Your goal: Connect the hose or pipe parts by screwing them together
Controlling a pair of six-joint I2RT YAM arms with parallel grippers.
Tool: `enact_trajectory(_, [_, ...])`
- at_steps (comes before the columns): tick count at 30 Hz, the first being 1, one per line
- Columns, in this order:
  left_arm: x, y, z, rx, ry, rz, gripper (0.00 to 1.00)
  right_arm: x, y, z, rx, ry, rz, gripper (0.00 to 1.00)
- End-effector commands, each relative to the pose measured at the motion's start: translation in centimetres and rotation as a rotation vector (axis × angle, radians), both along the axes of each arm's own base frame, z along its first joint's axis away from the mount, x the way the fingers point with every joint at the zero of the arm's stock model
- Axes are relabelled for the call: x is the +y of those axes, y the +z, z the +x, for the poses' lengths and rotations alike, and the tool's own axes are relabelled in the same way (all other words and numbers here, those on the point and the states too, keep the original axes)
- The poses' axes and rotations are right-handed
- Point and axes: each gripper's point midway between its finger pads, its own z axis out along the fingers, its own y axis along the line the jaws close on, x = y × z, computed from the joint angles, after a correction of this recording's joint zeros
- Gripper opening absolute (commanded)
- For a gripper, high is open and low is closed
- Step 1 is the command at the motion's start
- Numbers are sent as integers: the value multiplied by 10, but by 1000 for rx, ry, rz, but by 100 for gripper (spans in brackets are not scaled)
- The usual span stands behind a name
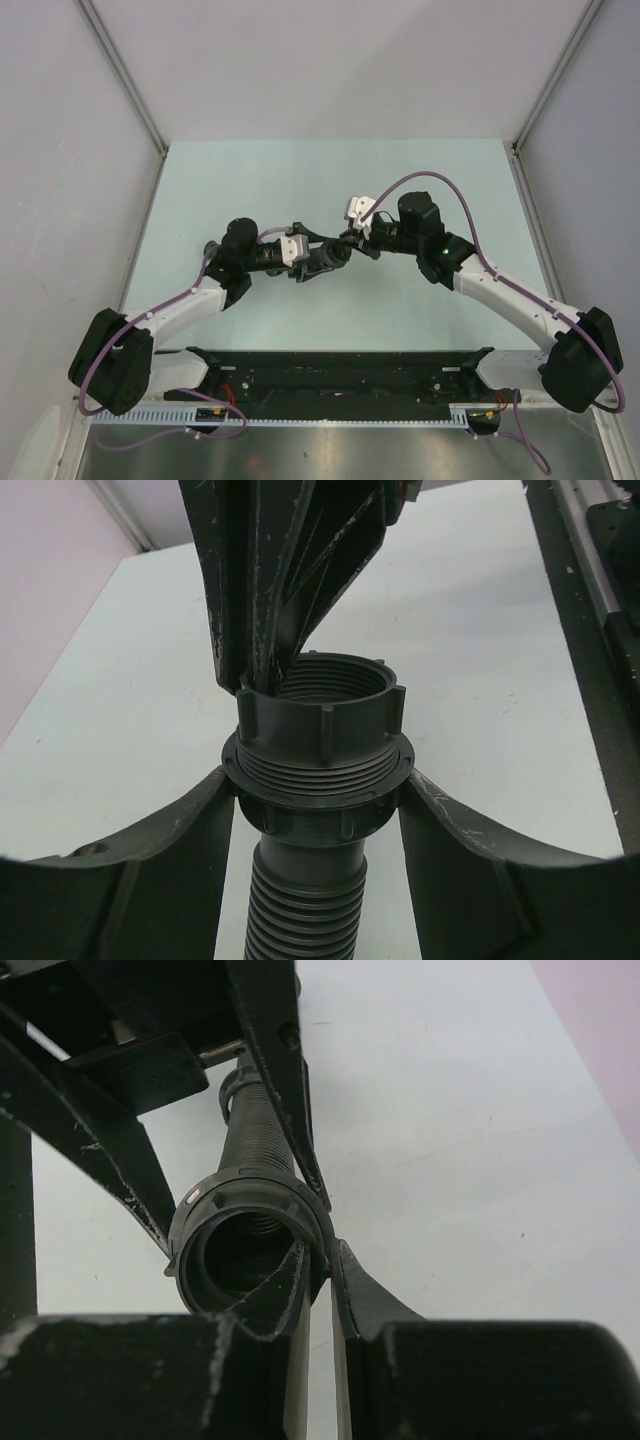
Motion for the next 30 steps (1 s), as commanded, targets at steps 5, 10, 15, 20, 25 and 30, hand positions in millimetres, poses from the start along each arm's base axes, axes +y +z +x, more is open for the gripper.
enact_trajectory(5, [5,36,38,-150,168,-32,0,12,-24,3,410,-269,76,8])
enact_trajectory(10, [7,36,43,-152,201,-31,0,4,-41,-2,574,-360,55,30])
enact_trajectory(15, [7,33,45,-142,210,-28,0,14,-31,-32,637,-220,60,36])
enact_trajectory(20, [8,31,46,-138,216,-23,0,14,-26,-44,643,-194,63,35])
enact_trajectory(25, [10,27,51,-136,243,-14,0,11,-22,-45,694,-221,86,26])
enact_trajectory(30, [12,25,54,-136,265,-8,0,3,-19,-42,799,-245,129,29])
